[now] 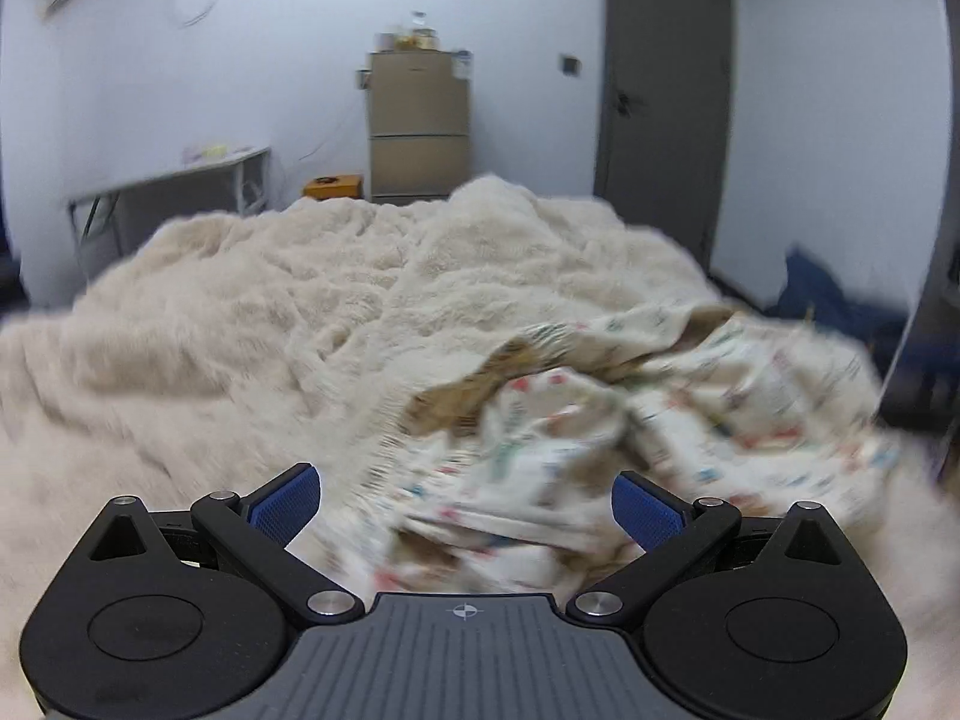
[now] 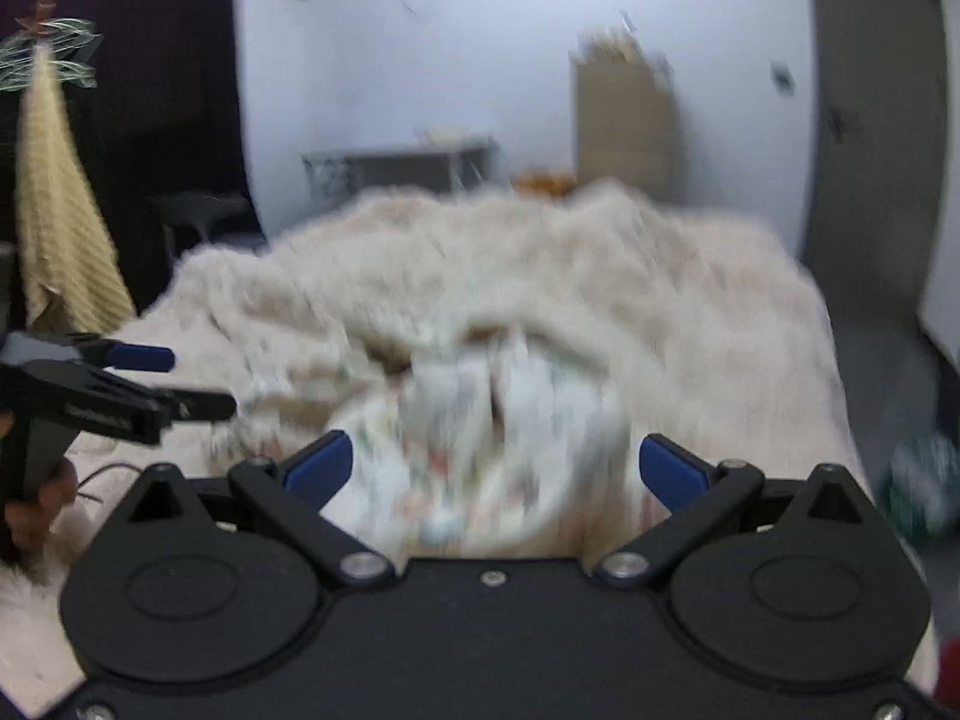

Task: Fold clothes
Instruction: 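Grasp an edge of the animal-print cloth with the left gripper and lift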

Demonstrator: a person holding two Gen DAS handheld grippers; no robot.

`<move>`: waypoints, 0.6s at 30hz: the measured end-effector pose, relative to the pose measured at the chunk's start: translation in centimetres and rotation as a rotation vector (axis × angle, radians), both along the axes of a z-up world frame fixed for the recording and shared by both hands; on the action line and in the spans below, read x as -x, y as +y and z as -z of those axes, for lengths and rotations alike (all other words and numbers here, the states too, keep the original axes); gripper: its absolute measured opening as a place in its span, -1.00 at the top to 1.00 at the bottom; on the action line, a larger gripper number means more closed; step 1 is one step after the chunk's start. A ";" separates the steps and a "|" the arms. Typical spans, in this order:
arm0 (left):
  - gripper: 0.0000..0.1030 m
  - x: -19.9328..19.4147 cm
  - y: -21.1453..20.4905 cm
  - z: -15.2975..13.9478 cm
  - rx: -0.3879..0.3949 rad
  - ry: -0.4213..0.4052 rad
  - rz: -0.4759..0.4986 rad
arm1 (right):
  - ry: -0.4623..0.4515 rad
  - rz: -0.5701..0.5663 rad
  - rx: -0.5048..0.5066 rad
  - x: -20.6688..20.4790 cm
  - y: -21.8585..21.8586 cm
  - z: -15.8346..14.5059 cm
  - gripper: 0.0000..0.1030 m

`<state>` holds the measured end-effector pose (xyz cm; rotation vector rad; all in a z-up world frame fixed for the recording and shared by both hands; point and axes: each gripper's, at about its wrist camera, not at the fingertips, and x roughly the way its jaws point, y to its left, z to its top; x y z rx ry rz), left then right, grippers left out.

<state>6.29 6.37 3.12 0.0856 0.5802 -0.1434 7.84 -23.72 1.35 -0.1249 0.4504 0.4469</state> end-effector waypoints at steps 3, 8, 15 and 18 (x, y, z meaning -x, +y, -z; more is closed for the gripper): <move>-1.00 -2.3 2.0 0.3 0.045 0.065 0.002 | 0.001 -0.033 0.067 -1.6 1.3 -1.1 -1.00; -1.00 -6.2 7.0 2.7 0.226 0.174 -0.087 | 0.091 -0.042 -0.011 -3.1 2.3 -1.3 -1.00; -0.82 -8.9 10.6 7.3 0.334 0.297 -0.142 | 0.056 0.040 0.101 -2.4 1.6 2.0 -0.94; -0.43 -9.1 9.8 7.8 0.361 0.305 -0.092 | 0.074 0.072 0.080 -3.0 0.5 2.6 -0.82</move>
